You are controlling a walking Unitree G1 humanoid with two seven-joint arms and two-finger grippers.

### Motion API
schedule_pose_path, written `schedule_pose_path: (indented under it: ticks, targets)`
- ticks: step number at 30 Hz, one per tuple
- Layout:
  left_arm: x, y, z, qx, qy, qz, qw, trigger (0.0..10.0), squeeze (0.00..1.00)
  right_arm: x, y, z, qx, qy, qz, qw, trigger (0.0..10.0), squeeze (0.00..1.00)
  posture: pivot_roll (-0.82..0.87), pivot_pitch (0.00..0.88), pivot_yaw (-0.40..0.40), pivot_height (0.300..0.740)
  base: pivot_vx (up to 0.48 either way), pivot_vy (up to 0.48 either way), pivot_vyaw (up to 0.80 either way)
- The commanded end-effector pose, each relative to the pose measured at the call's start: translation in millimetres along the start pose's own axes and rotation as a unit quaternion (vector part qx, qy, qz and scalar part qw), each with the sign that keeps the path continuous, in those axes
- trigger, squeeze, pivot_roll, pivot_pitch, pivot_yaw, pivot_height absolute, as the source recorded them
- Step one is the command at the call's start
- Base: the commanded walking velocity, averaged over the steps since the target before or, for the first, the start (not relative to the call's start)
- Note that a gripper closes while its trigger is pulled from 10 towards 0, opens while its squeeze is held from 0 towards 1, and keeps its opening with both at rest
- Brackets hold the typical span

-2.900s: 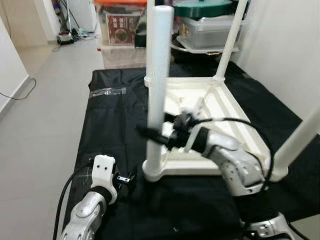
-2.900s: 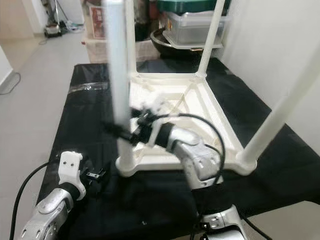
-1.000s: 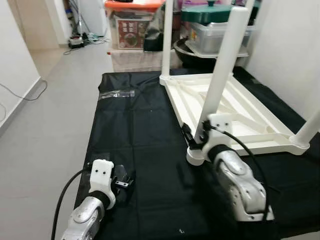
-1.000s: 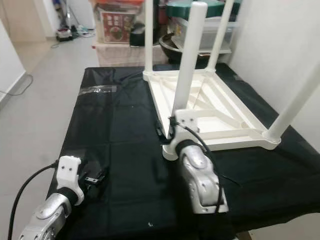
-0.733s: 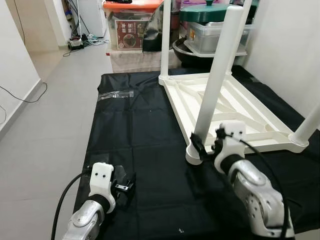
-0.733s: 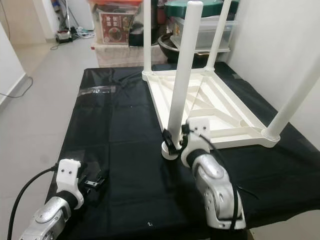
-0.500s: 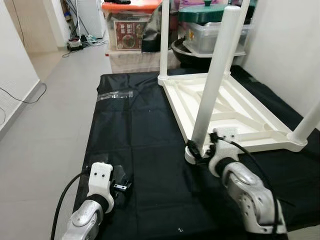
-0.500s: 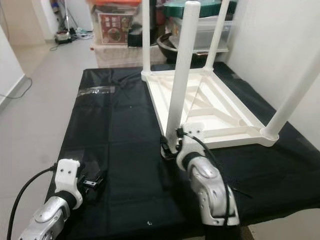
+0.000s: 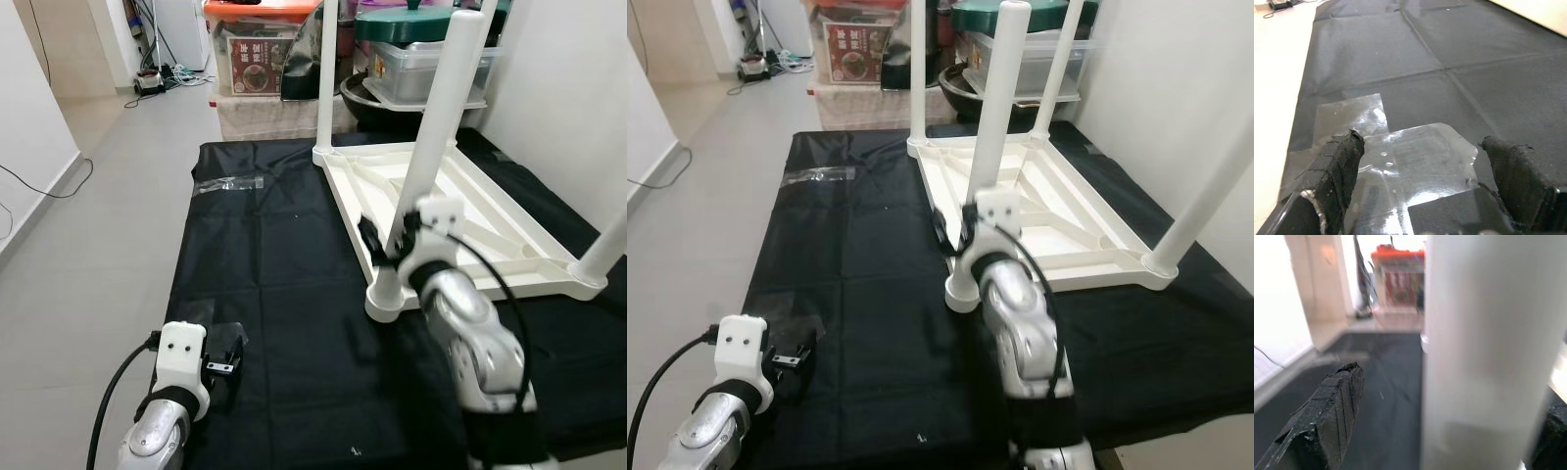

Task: Building children table

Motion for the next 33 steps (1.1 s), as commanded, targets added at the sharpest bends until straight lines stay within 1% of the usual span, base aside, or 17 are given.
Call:
schedule_pose_path:
  ticks: [1,3,4,7,8,10,15,18,20,21,22,23,25,26,27,30,33]
  targets:
    - [-2,1.3,1.9,0.002,-0.005,0.006,1.000,10.0,0.00,4,1.0,4.6,0.009,0.008,0.004,1.000,10.0,0.00,0.01,0.000,-0.042,0.740,0.000,0.000,0.00]
    - [0,2.2,5.5,-0.003,-0.004,0.010,1.000,10.0,0.00,43,0.6,20.8,0.044,0.064,-0.015,0.997,10.0,0.00,0.00,0.000,-0.040,0.740,0.000,0.000,0.00]
    - [0,2.2,5.5,-0.003,-0.004,0.010,1.000,10.0,0.00,43,0.6,20.8,0.044,0.064,-0.015,0.997,10.0,0.00,0.00,0.000,-0.040,0.740,0.000,0.000,0.00]
    - [0,3.2,6.8,-0.006,-0.004,0.012,1.000,10.0,0.00,84,3.8,33.2,0.057,0.115,-0.028,0.991,10.0,0.00,0.00,0.000,-0.046,0.740,0.000,0.000,0.00]
    - [0,3.2,6.8,-0.006,-0.004,0.012,1.000,10.0,0.00,84,3.8,33.2,0.057,0.115,-0.028,0.991,10.0,0.00,0.00,0.000,-0.046,0.740,0.000,0.000,0.00]
    - [-1,3.9,8.0,-0.004,-0.005,0.012,1.000,10.0,0.00,105,5.3,38.5,0.054,0.140,-0.032,0.988,10.0,0.00,0.00,0.000,-0.055,0.740,0.000,0.000,0.00]
    - [-1,7.4,8.3,-0.007,-0.004,0.011,1.000,10.0,0.00,119,6.8,41.4,0.047,0.159,-0.019,0.986,10.0,0.00,0.01,0.000,-0.058,0.740,0.000,0.000,0.00]
    - [-2,8.6,7.4,-0.010,-0.005,0.011,1.000,10.0,0.00,118,3.2,41.7,0.048,0.156,-0.018,0.986,10.0,0.00,0.01,0.000,-0.058,0.740,0.000,0.000,0.00]
    - [-3,8.6,8.8,-0.013,-0.007,0.016,1.000,10.0,0.00,107,1.9,44.9,0.045,0.137,-0.025,0.989,10.0,0.00,0.00,0.000,-0.052,0.740,0.000,0.000,0.00]
    - [-3,8.4,9.6,-0.014,-0.007,0.017,1.000,10.0,0.00,105,2.4,46.0,0.042,0.131,-0.027,0.990,7.9,0.00,0.00,0.000,-0.052,0.740,0.000,0.000,0.00]
    - [-3,8.4,9.6,-0.014,-0.007,0.017,1.000,10.0,0.00,105,2.4,46.0,0.042,0.131,-0.027,0.990,7.9,0.00,0.00,0.000,-0.052,0.740,0.000,0.000,0.00]
    - [-3,7.9,11.0,-0.014,-0.006,0.018,1.000,10.0,0.00,103,4.4,48.0,0.034,0.129,-0.037,0.990,1.0,0.00,0.00,0.000,-0.050,0.740,0.000,0.000,0.00]
    - [-2,7.5,11.8,-0.014,-0.006,0.018,1.000,10.0,0.00,103,5.7,49.2,0.029,0.129,-0.044,0.990,1.0,0.00,0.00,0.000,-0.050,0.740,0.000,0.000,0.00]
    - [-2,7.2,13.0,-0.014,-0.005,0.019,1.000,10.0,0.00,104,6.5,50.1,0.022,0.133,-0.061,0.989,0.0,0.00,0.00,0.000,-0.052,0.740,0.000,0.000,0.00]
    - [-1,7.0,13.8,-0.014,-0.004,0.020,1.000,10.0,0.00,104,6.2,51.1,0.016,0.136,-0.090,0.986,0.0,0.00,0.00,0.000,-0.052,0.740,0.000,0.000,0.00]
    - [-1,7.7,14.5,-0.014,-0.003,0.020,1.000,10.0,0.00,106,5.1,52.0,0.009,0.144,-0.121,0.982,0.0,0.00,0.00,0.000,-0.058,0.740,0.000,0.000,0.00]
    - [-1,8.4,14.2,-0.014,-0.003,0.020,1.000,10.0,0.00,106,4.5,52.1,0.007,0.147,-0.123,0.981,0.0,0.00,0.00,0.000,-0.058,0.740,0.000,0.000,0.00]
Point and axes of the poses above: a point about 5 cm out from each wrist's last joint towards the gripper, its own z axis pointing out of the wrist towards the gripper, its own x axis along the axis of the wrist's last joint, y = z × x, the point moved 3 cm from there along z, pointing out of the wrist towards the gripper, and after that the axes turned 1 degree about -z, right-handed, at the moved point
